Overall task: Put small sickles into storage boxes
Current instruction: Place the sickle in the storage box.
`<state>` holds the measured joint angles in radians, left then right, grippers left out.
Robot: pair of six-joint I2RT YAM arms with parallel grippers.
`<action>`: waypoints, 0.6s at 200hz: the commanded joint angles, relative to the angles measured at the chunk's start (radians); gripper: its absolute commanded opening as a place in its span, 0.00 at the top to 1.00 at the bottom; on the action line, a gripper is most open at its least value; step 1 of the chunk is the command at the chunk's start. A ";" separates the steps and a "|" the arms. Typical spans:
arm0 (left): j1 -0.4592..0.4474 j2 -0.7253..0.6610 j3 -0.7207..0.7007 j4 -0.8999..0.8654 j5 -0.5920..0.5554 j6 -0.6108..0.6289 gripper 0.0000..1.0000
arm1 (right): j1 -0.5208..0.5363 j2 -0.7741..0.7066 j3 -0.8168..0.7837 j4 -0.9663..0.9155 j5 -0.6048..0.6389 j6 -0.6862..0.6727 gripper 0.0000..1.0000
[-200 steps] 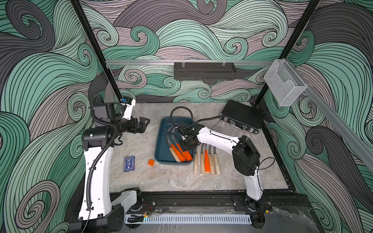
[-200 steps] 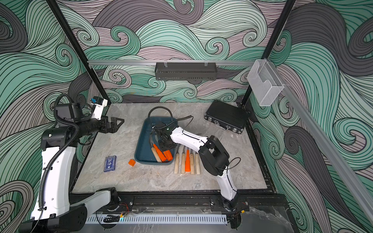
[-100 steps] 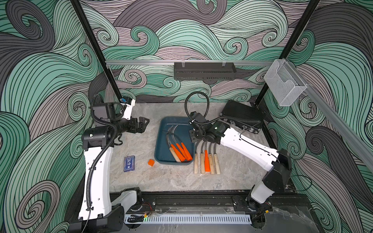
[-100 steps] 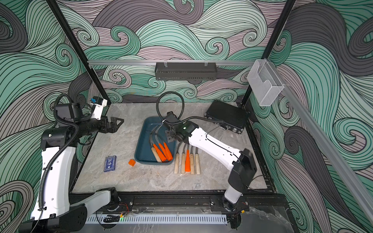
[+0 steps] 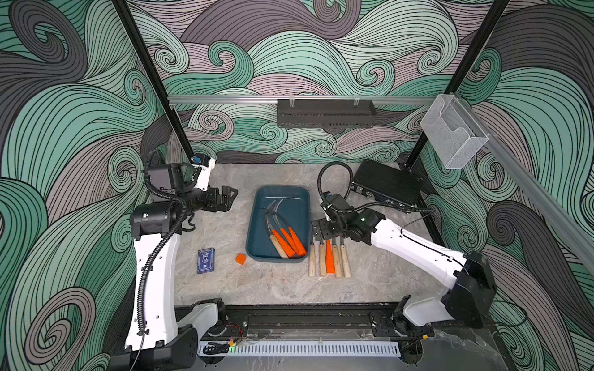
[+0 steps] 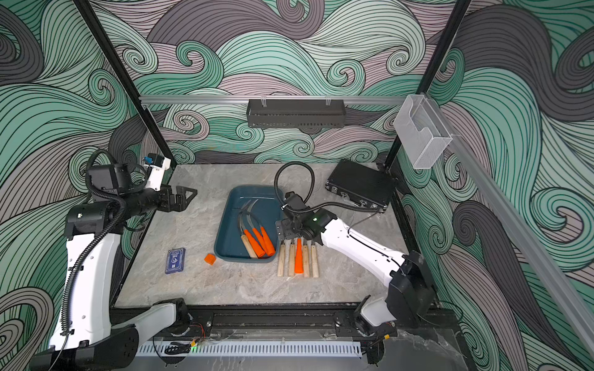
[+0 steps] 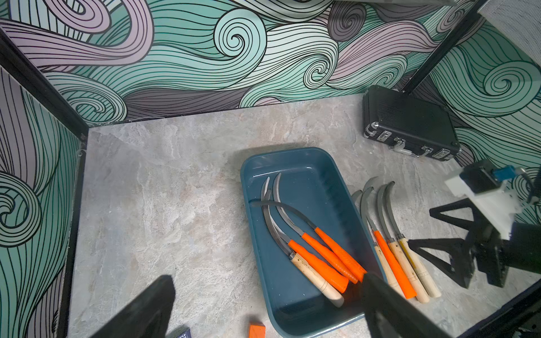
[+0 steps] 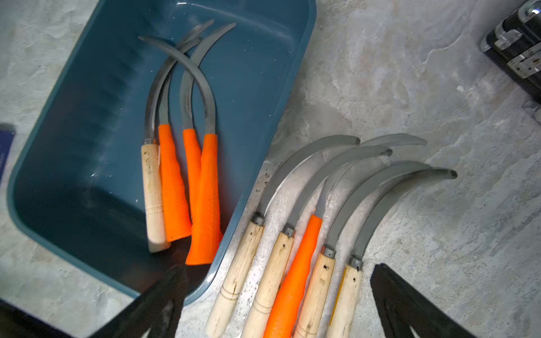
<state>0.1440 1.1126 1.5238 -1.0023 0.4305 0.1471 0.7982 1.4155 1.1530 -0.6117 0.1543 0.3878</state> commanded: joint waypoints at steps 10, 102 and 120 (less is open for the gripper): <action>0.005 0.027 0.035 -0.040 0.030 -0.010 0.01 | 0.001 -0.149 -0.092 0.099 -0.064 0.037 0.01; 0.004 0.028 0.000 -0.032 0.031 -0.001 0.01 | 0.002 -0.368 -0.227 0.000 -0.087 0.104 0.01; 0.005 0.014 -0.006 -0.040 0.042 -0.004 0.01 | 0.000 -0.429 -0.226 -0.010 -0.055 0.122 0.01</action>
<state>0.1436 1.1484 1.5219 -1.0172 0.4454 0.1467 0.7982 1.0599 0.9260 -0.5968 0.0696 0.4660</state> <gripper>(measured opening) 0.986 0.990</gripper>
